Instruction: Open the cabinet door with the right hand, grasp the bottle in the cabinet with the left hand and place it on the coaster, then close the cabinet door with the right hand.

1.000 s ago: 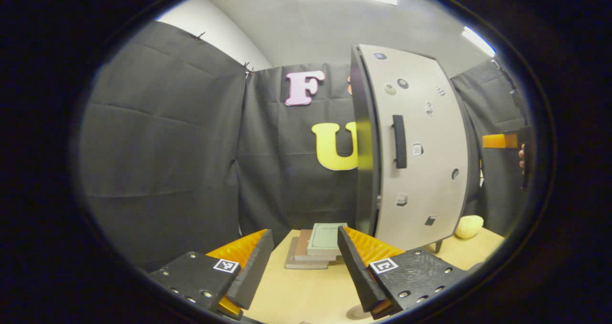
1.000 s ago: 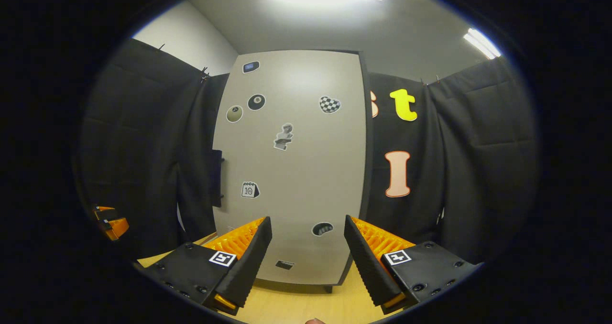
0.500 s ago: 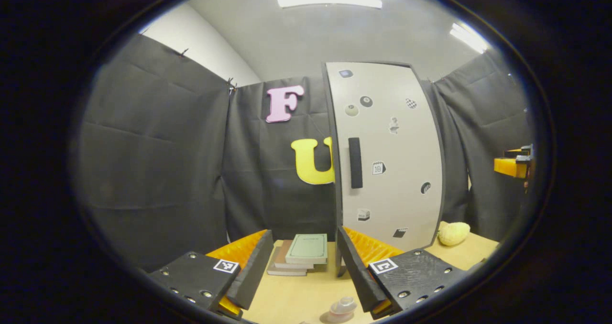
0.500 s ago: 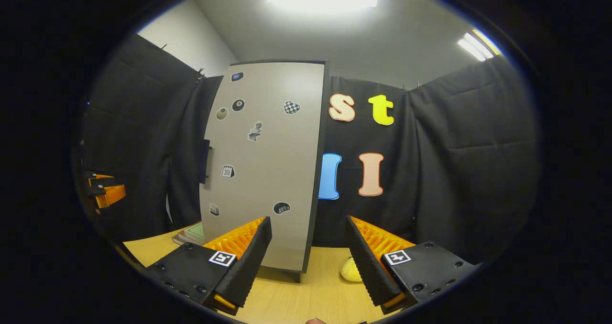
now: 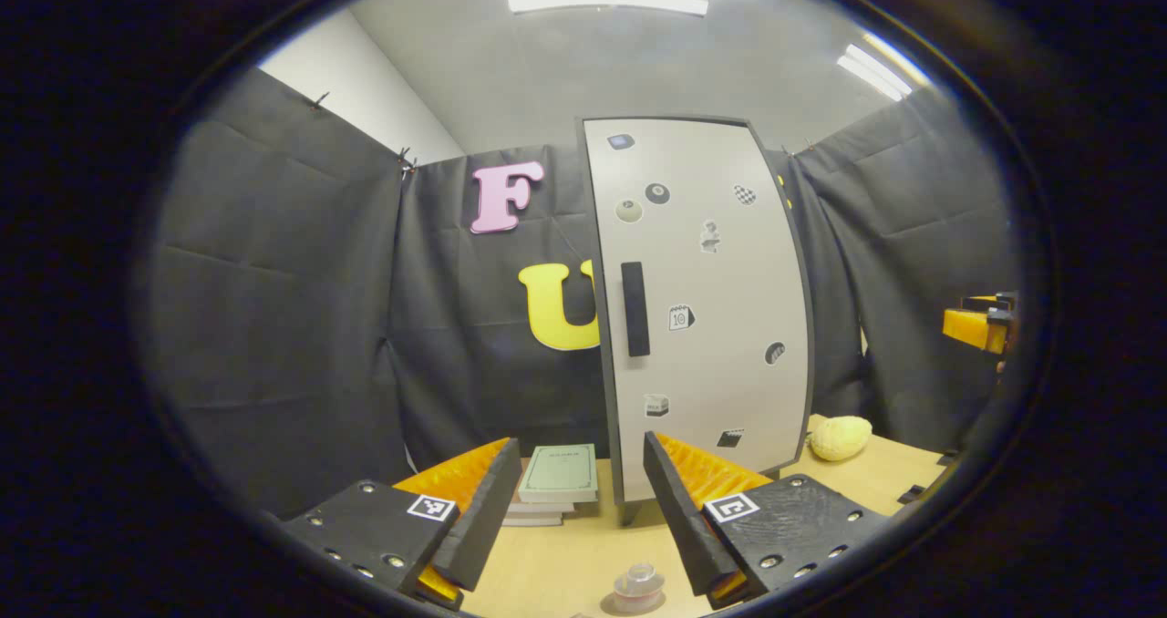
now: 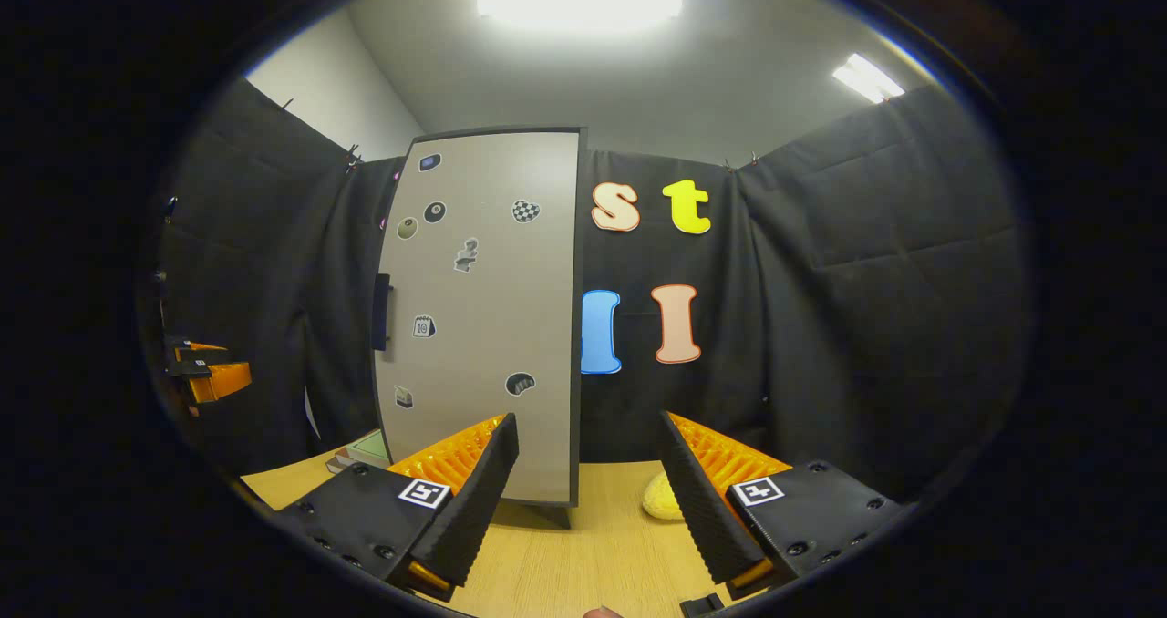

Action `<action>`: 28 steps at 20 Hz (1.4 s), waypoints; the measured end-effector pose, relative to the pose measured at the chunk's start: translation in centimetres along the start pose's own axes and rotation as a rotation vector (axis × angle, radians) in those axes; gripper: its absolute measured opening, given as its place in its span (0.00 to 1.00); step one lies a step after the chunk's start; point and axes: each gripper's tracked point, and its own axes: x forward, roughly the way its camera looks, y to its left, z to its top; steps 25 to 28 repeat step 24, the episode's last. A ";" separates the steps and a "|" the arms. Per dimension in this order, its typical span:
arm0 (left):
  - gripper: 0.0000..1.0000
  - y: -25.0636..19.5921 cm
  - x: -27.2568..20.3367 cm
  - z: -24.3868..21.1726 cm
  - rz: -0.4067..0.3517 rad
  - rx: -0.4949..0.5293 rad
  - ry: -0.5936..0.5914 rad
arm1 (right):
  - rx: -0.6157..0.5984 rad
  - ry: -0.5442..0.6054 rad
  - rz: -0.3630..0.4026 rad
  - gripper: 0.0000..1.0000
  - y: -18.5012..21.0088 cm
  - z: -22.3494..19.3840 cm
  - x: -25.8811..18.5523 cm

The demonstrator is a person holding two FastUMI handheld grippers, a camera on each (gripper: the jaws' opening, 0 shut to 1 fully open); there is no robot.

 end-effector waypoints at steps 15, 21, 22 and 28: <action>0.83 1.2 -0.3 0.9 0.004 -0.025 -0.038 | 0.000 -0.061 -0.017 0.96 2.2 2.4 0.9; 0.81 2.5 -0.3 1.1 0.032 -0.022 -0.047 | -0.014 -0.071 -0.004 0.96 3.4 2.8 1.8; 0.81 2.6 -0.1 1.0 0.037 -0.020 -0.048 | -0.012 -0.068 -0.006 0.96 3.5 2.7 2.0; 0.81 3.0 0.1 1.0 0.045 -0.017 -0.048 | -0.007 -0.060 -0.002 0.91 3.8 2.4 2.4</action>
